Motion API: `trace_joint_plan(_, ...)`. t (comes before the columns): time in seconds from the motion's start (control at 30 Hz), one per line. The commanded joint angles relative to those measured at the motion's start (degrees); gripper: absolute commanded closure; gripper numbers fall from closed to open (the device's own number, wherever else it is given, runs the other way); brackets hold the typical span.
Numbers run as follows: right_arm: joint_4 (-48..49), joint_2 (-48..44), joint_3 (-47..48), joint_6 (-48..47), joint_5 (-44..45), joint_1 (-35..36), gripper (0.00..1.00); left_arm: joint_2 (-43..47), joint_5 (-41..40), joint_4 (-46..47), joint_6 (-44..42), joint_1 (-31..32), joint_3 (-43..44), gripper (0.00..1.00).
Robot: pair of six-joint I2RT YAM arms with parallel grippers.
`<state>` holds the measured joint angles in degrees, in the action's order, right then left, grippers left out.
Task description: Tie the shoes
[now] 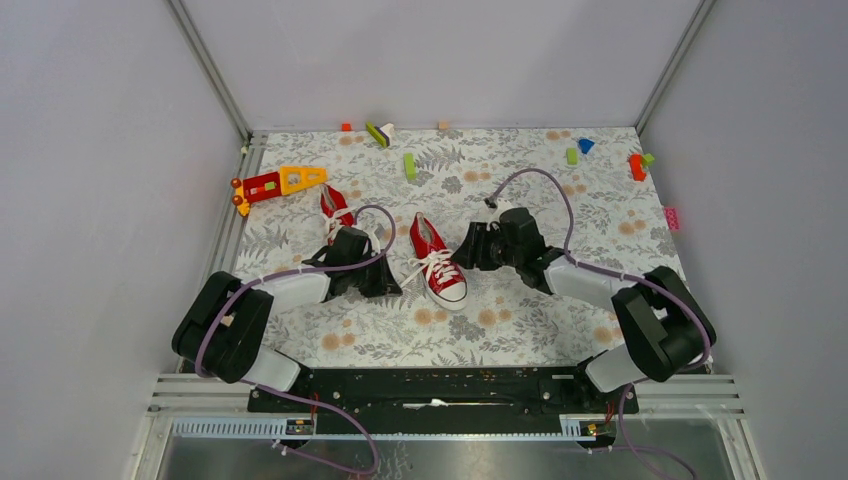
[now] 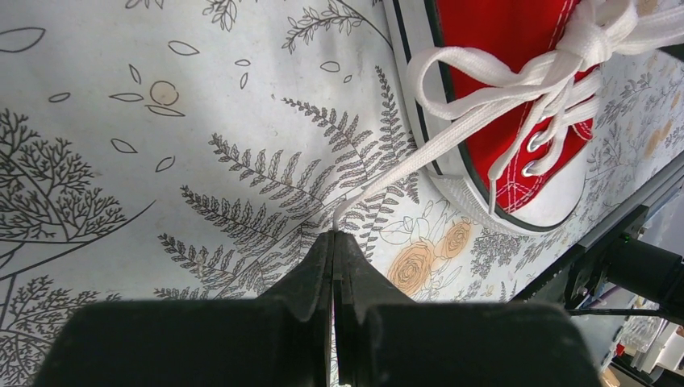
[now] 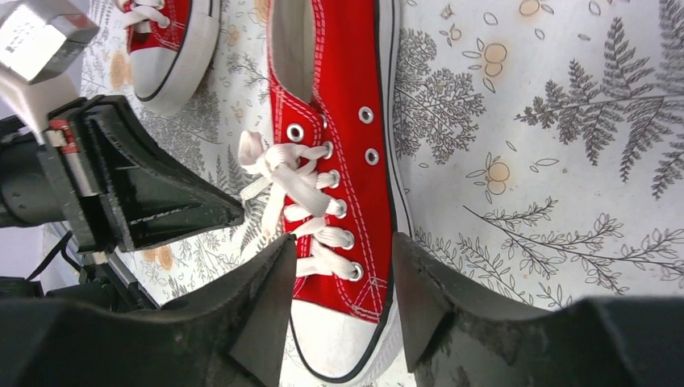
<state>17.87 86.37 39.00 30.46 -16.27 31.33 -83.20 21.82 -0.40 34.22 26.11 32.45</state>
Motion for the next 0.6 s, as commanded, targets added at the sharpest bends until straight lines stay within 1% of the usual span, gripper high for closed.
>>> trace_joint_plan(0.0, -1.5, -4.8, 1.2, -4.3, -0.9, -0.4, 0.44, 2.0, -1.1, 0.7, -1.2, -0.4, 1.4, 1.00)
trace_joint_plan(0.1, -5.2, -4.4, 4.8, -6.7, -1.1, -0.4, 0.42, 2.1, -1.0, 1.2, -1.2, -0.4, 1.5, 1.00)
trace_joint_plan(0.2, -8.3, -1.2, 8.9, -8.5, -1.7, -0.3, 0.39, 2.0, -0.7, 1.9, -1.2, -0.4, 1.6, 1.00)
trace_joint_plan(0.33, -10.1, 3.0, 13.0, -9.6, -4.2, 0.1, 0.39, 2.2, -0.6, 2.5, -1.1, -0.4, 1.4, 1.00)
trace_joint_plan(0.47, -12.6, 6.0, 16.2, -11.5, -4.1, 1.2, 0.40, 2.3, -1.2, 2.4, -1.0, -0.4, 1.2, 1.00)
trace_joint_plan(0.57, -13.5, 7.4, 17.5, -12.2, -4.2, 1.5, 0.44, 2.5, -1.3, 2.3, -1.0, -0.4, 1.0, 1.00)
